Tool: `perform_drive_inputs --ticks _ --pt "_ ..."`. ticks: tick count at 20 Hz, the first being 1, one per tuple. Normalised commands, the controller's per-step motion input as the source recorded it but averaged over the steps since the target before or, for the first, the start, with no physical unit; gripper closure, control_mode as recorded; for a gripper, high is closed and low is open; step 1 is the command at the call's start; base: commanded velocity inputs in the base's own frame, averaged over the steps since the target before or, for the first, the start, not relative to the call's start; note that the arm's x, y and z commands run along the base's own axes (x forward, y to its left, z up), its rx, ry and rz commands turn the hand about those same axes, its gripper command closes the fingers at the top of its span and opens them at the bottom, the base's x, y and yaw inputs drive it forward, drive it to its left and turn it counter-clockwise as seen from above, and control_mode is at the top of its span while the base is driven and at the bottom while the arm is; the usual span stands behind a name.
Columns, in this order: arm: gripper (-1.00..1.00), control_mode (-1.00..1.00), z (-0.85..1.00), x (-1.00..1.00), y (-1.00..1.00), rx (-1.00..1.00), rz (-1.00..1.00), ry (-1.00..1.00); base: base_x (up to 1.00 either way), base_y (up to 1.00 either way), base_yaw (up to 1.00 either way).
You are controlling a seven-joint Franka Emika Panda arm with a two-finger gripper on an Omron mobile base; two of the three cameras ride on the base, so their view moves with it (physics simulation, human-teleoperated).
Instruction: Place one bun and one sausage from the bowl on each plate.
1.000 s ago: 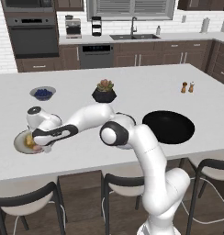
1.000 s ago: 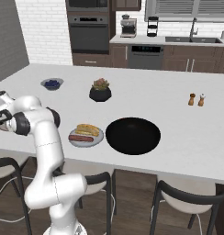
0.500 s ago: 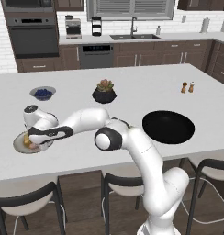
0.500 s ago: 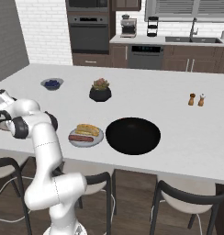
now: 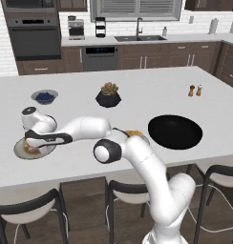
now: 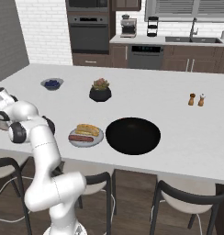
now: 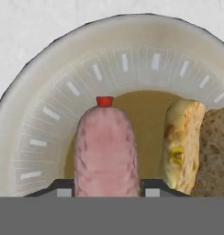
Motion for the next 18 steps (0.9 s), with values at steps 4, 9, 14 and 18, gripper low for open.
perform_drive_inputs --ticks 4,9,14,18 --pt "-1.0 -1.0 0.03 -0.13 -0.05 0.0 0.0 -0.14 0.0 0.0 0.0" --pt "-1.0 -1.0 0.19 -0.44 -0.27 0.01 0.0 -0.15 0.0 0.0 0.0" --pt "-1.0 -1.0 0.09 -0.69 -0.76 0.1 0.0 -0.12 0.0 0.0 0.0" --pt "-1.0 -1.0 0.06 -0.66 -1.0 0.29 -0.03 -0.14 0.0 0.0 0.0"
